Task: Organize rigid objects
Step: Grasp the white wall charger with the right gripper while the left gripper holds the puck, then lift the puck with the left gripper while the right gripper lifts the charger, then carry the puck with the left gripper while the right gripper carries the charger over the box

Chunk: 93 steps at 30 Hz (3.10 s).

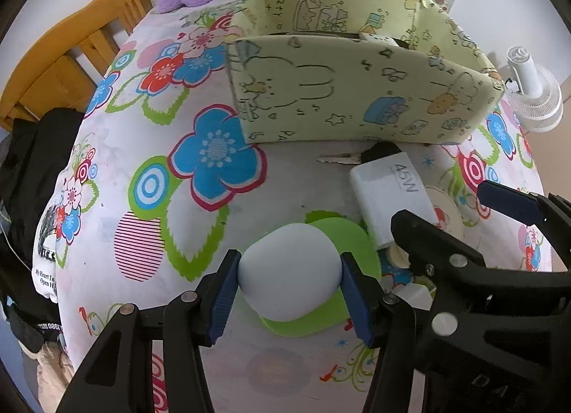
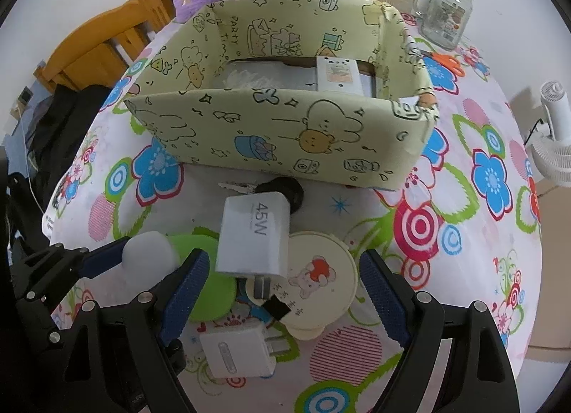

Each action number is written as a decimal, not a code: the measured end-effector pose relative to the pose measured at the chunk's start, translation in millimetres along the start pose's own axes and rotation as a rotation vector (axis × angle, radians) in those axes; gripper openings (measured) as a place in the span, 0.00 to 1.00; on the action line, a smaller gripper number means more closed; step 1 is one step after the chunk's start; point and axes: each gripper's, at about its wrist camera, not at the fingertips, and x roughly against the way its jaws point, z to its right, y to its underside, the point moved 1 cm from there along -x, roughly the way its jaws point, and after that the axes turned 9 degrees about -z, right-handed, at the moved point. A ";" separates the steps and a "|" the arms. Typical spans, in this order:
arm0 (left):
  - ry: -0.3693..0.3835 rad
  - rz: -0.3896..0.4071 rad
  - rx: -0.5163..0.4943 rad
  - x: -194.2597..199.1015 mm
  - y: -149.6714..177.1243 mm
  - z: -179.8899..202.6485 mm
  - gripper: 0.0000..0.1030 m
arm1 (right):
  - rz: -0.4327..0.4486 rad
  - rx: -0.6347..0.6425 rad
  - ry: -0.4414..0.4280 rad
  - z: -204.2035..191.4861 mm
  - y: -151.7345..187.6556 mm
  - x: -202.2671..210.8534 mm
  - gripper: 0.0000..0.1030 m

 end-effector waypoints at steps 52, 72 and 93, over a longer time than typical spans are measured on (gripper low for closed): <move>0.023 -0.052 -0.017 -0.4 -5.4 6.2 0.56 | -0.110 -0.063 0.009 -6.7 -14.0 -29.3 0.50; 0.011 0.011 -0.037 45.7 21.3 28.9 0.56 | -0.047 -0.116 -0.013 40.2 36.8 26.6 0.50; 0.014 0.127 -0.063 99.2 10.6 35.7 0.56 | 0.073 -0.136 -0.018 31.7 40.4 87.9 0.51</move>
